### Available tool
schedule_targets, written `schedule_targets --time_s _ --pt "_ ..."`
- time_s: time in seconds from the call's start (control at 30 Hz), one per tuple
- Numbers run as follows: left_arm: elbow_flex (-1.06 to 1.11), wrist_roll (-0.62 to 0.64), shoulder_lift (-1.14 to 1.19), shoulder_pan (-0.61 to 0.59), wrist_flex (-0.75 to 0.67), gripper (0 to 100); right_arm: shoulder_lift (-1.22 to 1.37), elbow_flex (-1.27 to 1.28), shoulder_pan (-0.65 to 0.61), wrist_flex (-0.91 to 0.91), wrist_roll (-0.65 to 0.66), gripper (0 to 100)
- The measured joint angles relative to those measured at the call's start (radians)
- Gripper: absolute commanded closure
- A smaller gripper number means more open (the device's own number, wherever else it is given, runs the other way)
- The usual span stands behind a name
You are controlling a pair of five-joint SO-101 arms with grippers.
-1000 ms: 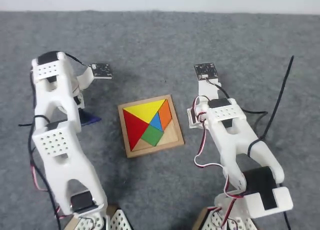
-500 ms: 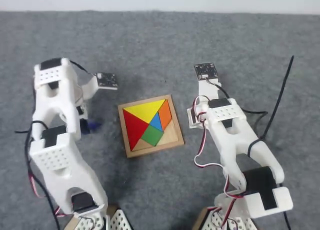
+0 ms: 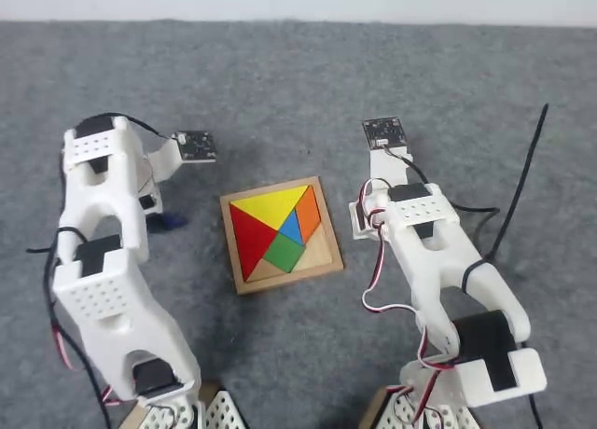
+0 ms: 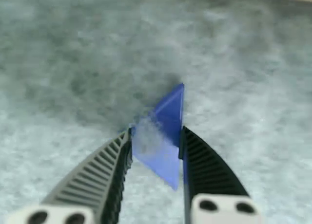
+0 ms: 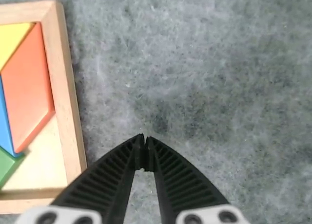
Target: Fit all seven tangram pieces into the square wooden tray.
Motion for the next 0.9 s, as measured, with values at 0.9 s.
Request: schedule_targets --time_s 0.9 --pt "-0.124 -0.124 0.121 -0.026 -0.043 74 0.000 0.000 0.000 0.000 0.000 98.9"
